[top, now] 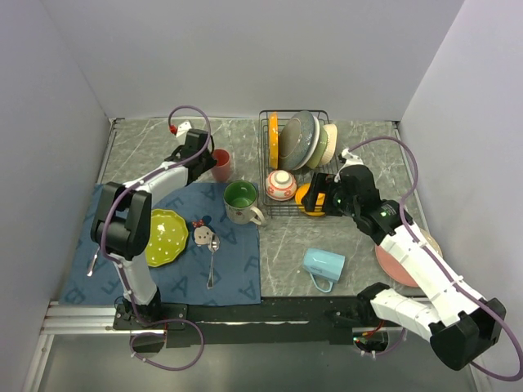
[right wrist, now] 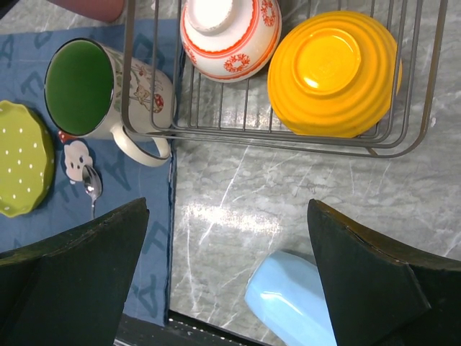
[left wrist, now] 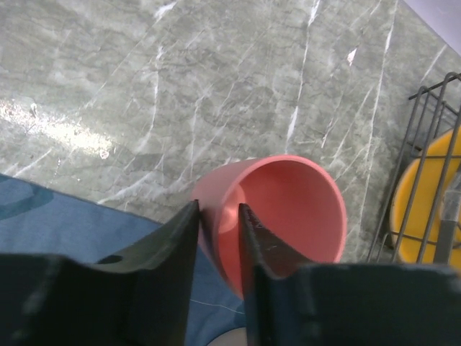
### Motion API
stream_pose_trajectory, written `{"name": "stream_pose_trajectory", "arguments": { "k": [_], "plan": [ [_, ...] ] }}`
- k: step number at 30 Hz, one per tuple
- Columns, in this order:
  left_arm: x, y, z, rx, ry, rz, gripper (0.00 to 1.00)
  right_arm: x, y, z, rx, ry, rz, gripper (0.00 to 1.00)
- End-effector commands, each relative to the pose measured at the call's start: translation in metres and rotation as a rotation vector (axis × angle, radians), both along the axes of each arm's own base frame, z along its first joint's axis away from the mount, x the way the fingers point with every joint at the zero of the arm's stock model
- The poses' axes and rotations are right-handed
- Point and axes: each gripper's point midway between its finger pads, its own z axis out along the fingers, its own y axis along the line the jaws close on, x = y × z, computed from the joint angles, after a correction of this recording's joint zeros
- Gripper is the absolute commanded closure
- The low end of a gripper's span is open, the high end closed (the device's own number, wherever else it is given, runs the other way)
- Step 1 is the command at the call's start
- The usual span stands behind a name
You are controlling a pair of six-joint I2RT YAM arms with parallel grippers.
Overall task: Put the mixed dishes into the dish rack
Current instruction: Grab a cup with the left arm, then pass the cup from the left arm to the right
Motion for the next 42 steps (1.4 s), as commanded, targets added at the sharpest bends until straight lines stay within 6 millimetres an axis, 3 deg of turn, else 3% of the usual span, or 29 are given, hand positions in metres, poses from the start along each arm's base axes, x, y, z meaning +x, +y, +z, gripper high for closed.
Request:
{"name": "stream_pose_trajectory", "arguments": {
  "k": [1, 5, 6, 10, 13, 14, 16, 19, 22, 27, 30, 34, 38, 42],
  "plan": [
    [0.009, -0.001, 0.018, 0.001, -0.043, -0.004, 0.72, 0.006, -0.001, 0.023, 0.03, -0.079, -0.026, 0.02],
    [0.013, -0.003, 0.03, 0.005, -0.059, -0.016, 0.87, 0.005, -0.003, 0.027, 0.029, -0.091, -0.037, 0.02],
    [0.014, -0.002, 0.031, 0.008, -0.06, -0.015, 0.97, 0.005, -0.005, 0.029, 0.032, -0.099, -0.044, 0.02],
    [0.015, -0.001, 0.047, 0.008, -0.082, -0.012, 0.99, 0.004, -0.011, 0.034, 0.022, -0.111, -0.071, 0.02],
    [0.012, -0.006, 0.081, -0.016, -0.139, -0.046, 0.99, 0.006, -0.015, 0.043, 0.014, -0.122, -0.09, 0.0],
    [0.009, -0.011, 0.104, -0.036, -0.181, -0.085, 0.99, 0.006, -0.015, 0.044, 0.01, -0.118, -0.091, 0.0],
    [0.001, -0.018, 0.13, -0.061, -0.225, -0.138, 0.99, 0.008, -0.01, 0.053, 0.024, -0.127, -0.069, 0.0],
    [-0.024, -0.029, 0.191, -0.106, -0.339, -0.26, 0.99, 0.009, 0.006, 0.073, 0.081, -0.165, 0.008, 0.0],
    [-0.052, -0.045, 0.226, -0.135, -0.394, -0.411, 0.99, 0.008, 0.029, 0.101, 0.174, -0.237, 0.117, 0.0],
    [-0.109, -0.086, 0.26, -0.252, -0.446, -0.756, 0.99, -0.003, 0.062, 0.162, 0.336, -0.434, 0.323, 0.0],
    [-0.148, -0.105, 0.279, -0.34, -0.49, -0.955, 0.99, -0.014, 0.074, 0.181, 0.398, -0.494, 0.415, 0.0],
    [-0.193, -0.116, 0.304, -0.434, -0.546, -1.119, 0.99, -0.03, 0.085, 0.214, 0.478, -0.621, 0.531, 0.0],
    [-0.224, -0.123, 0.325, -0.493, -0.607, -1.212, 0.99, -0.053, 0.089, 0.238, 0.542, -0.728, 0.632, 0.0],
    [-0.254, -0.126, 0.345, -0.556, -0.672, -1.29, 0.99, -0.057, 0.091, 0.246, 0.557, -0.75, 0.665, 0.0]
  ]
}}
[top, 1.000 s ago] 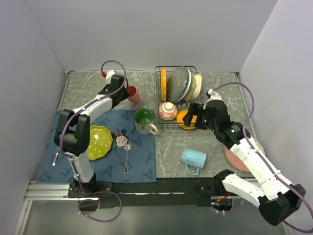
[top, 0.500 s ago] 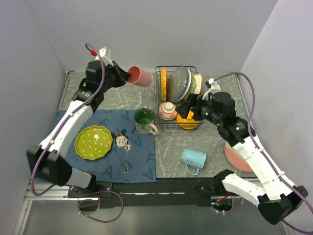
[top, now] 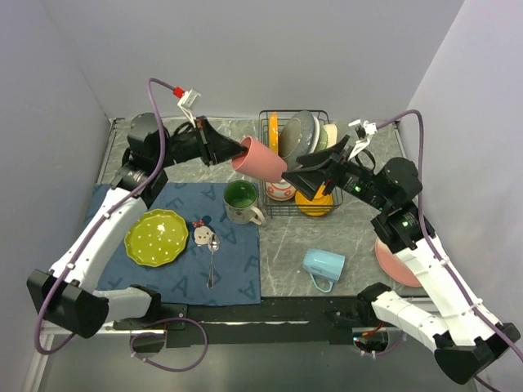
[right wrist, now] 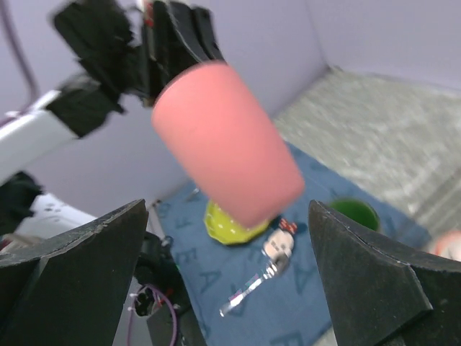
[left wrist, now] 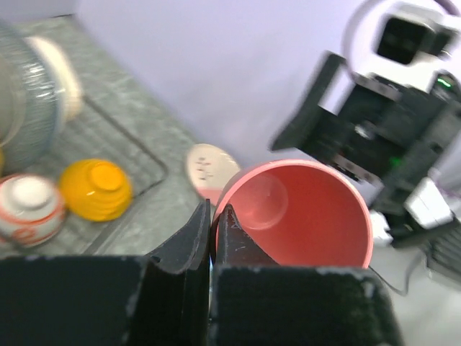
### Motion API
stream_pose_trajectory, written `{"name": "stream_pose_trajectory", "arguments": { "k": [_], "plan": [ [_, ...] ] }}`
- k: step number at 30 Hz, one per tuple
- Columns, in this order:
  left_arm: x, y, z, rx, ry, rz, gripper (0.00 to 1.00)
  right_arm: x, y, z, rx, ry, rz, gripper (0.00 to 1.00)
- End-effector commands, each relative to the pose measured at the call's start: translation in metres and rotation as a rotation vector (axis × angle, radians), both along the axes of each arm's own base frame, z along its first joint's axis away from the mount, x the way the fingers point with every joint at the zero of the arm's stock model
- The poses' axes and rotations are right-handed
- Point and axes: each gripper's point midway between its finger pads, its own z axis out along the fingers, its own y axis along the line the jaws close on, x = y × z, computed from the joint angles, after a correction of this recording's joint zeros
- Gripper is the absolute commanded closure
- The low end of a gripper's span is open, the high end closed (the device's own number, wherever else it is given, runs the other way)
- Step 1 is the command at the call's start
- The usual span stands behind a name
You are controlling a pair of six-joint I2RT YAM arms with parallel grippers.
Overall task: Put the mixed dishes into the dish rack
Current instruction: Pass the cup from the left arm to the right
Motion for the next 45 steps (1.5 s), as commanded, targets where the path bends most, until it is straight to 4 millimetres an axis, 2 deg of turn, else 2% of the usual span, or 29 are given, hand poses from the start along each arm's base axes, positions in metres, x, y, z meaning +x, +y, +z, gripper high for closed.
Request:
{"name": "stream_pose_trajectory", "arguments": {
  "k": [1, 7, 9, 12, 13, 19, 30, 42, 45],
  "plan": [
    [-0.063, -0.003, 0.06, -0.147, -0.165, -0.187, 0.99, -0.02, 0.005, 0.036, 0.067, -0.148, 0.088, 0.0],
    [-0.094, -0.006, 0.085, -0.208, -0.24, -0.259, 0.99, -0.032, 0.01, 0.044, 0.101, -0.198, 0.154, 0.0],
    [-0.099, -0.009, 0.088, -0.222, -0.249, -0.276, 0.99, -0.038, 0.014, 0.045, 0.115, -0.212, 0.192, 0.0],
    [-0.102, -0.01, 0.091, -0.246, -0.267, -0.27, 0.99, -0.05, 0.02, 0.051, 0.15, -0.228, 0.274, 0.0],
    [-0.1, -0.01, 0.093, -0.261, -0.269, -0.25, 0.99, -0.056, 0.02, 0.059, 0.18, -0.245, 0.302, 0.0],
    [-0.111, -0.006, 0.104, -0.359, -0.335, -0.25, 0.99, -0.066, 0.032, 0.058, 0.205, -0.226, 0.394, 0.0],
    [-0.1, -0.007, 0.103, -0.375, -0.323, -0.202, 0.99, -0.08, 0.03, 0.064, 0.216, -0.25, 0.415, 0.01],
    [-0.095, -0.012, 0.094, -0.381, -0.29, -0.208, 0.99, -0.096, 0.027, 0.082, 0.218, -0.301, 0.465, 0.3],
    [-0.093, -0.014, 0.092, -0.378, -0.282, -0.209, 0.99, -0.097, 0.027, 0.083, 0.218, -0.306, 0.461, 0.46]
  ]
}}
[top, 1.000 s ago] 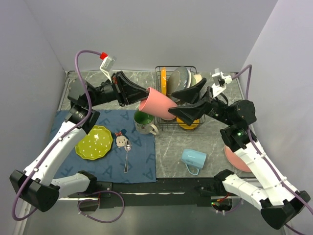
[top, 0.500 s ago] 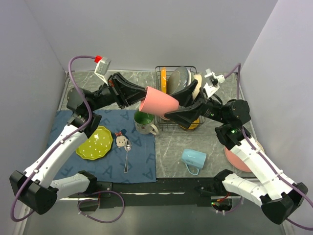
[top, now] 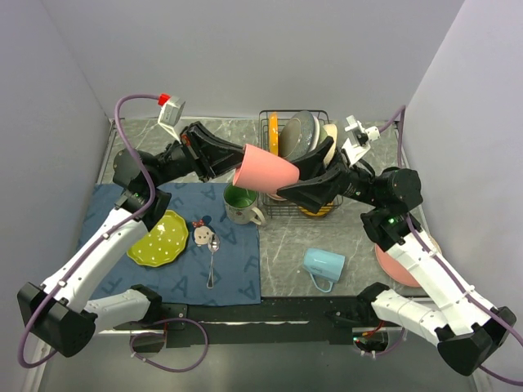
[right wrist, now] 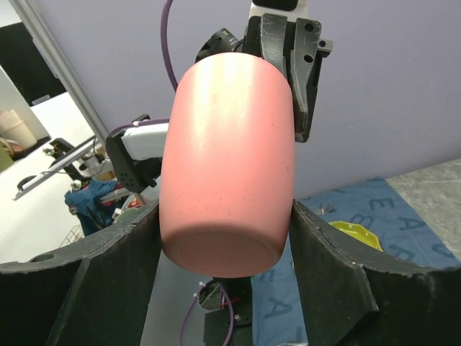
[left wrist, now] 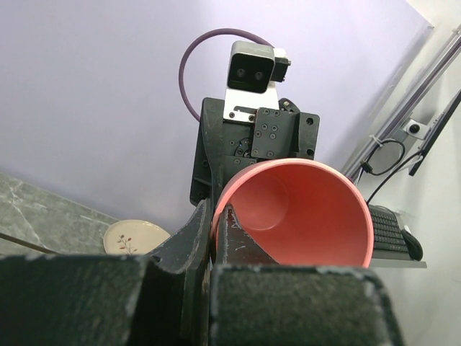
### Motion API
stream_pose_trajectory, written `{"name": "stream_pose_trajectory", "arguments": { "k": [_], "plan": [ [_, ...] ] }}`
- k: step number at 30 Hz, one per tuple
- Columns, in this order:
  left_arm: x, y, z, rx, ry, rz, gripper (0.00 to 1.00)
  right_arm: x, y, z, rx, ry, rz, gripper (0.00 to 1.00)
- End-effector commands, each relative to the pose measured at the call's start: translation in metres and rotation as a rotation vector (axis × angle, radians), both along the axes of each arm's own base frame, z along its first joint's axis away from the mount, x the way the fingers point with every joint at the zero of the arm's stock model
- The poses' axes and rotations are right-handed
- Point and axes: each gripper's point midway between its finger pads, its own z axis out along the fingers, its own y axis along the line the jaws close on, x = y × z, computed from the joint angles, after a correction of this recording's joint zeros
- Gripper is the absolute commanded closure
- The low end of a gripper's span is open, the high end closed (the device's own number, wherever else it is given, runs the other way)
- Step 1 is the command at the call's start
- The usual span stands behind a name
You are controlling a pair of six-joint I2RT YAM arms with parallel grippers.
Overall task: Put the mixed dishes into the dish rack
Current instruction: Pass the cup from the left arm to the right
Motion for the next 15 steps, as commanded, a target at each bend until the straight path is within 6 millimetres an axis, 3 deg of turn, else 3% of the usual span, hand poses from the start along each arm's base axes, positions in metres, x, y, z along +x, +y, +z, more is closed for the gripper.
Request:
{"name": "stream_pose_trajectory", "arguments": {
  "k": [1, 4, 5, 6, 7, 9, 10, 11, 13, 14, 15],
  "plan": [
    [-0.001, 0.0, 0.007, -0.031, -0.024, -0.002, 0.99, -0.023, -0.008, 0.03, 0.049, -0.106, 0.027, 0.51],
    [0.004, -0.002, 0.001, -0.011, -0.009, 0.007, 0.95, -0.019, -0.01, 0.032, 0.054, -0.094, -0.014, 0.74],
    [0.005, -0.003, -0.002, -0.004, -0.007, 0.013, 0.88, -0.017, -0.011, 0.032, 0.051, -0.088, -0.026, 0.89],
    [0.007, -0.003, -0.003, 0.001, -0.002, 0.026, 0.75, -0.012, -0.01, 0.027, 0.025, -0.063, -0.047, 0.98],
    [0.009, -0.002, -0.005, 0.012, -0.016, 0.049, 0.55, -0.009, -0.012, 0.032, 0.029, -0.058, -0.076, 1.0],
    [0.019, -0.002, -0.014, 0.045, 0.025, 0.096, 0.36, -0.002, -0.013, 0.03, 0.008, -0.042, -0.119, 1.0],
    [0.021, 0.0, -0.015, 0.057, 0.009, 0.128, 0.2, 0.001, -0.014, 0.028, -0.012, -0.019, -0.137, 1.0],
    [0.027, 0.0, -0.024, 0.088, 0.046, 0.153, 0.14, 0.006, -0.015, 0.027, -0.014, -0.004, -0.168, 1.0],
    [0.037, 0.007, -0.022, 0.098, 0.038, 0.244, 0.01, 0.013, -0.018, 0.023, -0.045, 0.029, -0.216, 1.0],
    [0.045, 0.009, -0.034, 0.14, 0.094, 0.288, 0.01, 0.019, -0.021, 0.023, -0.047, 0.043, -0.255, 1.0],
    [0.05, 0.016, -0.03, 0.15, 0.084, 0.345, 0.01, 0.024, -0.023, 0.02, -0.063, 0.055, -0.29, 1.0]
  ]
}}
